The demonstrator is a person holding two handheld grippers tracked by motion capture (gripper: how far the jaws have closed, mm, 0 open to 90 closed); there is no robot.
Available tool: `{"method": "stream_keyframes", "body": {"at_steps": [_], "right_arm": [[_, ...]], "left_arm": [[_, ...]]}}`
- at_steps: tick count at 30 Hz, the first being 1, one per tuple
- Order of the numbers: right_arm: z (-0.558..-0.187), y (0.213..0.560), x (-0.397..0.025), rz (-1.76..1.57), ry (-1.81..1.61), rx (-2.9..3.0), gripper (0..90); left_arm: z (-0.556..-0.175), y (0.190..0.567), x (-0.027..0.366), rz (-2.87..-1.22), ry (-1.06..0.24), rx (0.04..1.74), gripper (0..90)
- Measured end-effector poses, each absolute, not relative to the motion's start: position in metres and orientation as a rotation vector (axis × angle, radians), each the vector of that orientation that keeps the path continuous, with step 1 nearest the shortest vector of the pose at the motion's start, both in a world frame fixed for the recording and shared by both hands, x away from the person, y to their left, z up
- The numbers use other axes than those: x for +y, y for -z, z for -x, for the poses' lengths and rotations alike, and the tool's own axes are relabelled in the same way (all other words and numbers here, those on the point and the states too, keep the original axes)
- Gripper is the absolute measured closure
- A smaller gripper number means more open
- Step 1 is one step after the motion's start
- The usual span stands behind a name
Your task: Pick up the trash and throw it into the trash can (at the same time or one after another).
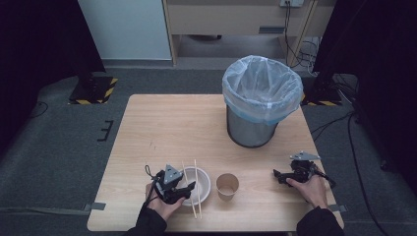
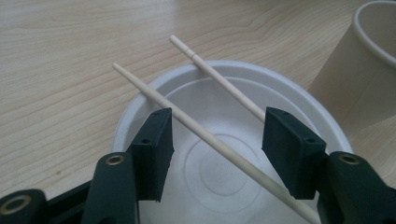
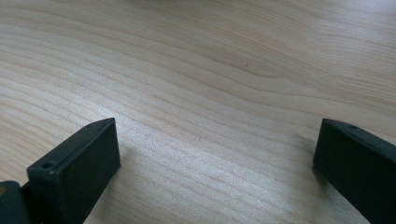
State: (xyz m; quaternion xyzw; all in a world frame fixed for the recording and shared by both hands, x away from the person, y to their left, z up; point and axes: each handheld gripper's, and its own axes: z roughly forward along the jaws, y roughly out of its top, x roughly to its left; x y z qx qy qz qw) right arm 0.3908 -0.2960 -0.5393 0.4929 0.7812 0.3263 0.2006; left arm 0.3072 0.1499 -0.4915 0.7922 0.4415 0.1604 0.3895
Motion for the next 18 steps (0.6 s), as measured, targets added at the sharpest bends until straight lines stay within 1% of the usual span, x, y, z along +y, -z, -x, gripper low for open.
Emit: {"method": "stream_keyframes", "body": {"at_steps": [3,11,18], "right_arm": [[-0.3908,0.5393,-0.2961,-1.377,-0.912,2.183,0.9],[-0.3908,0.5393,-0.2960,-1.377,-0.912,2.183,0.8],[-0.3908,0.5393,-0.2961,-1.377,-0.912,2.183,0.8]], "left_arm": [[-0.3083,0.4919,0.1517,-2.032,-0.424,1.134,47.1],[-0.3112,0.4924,0.1549,-2.044,-0.418,1.145,55.4],[-0.3129,0.4925,0.1571,-2.051,-0.425,1.161,59.8]]}}
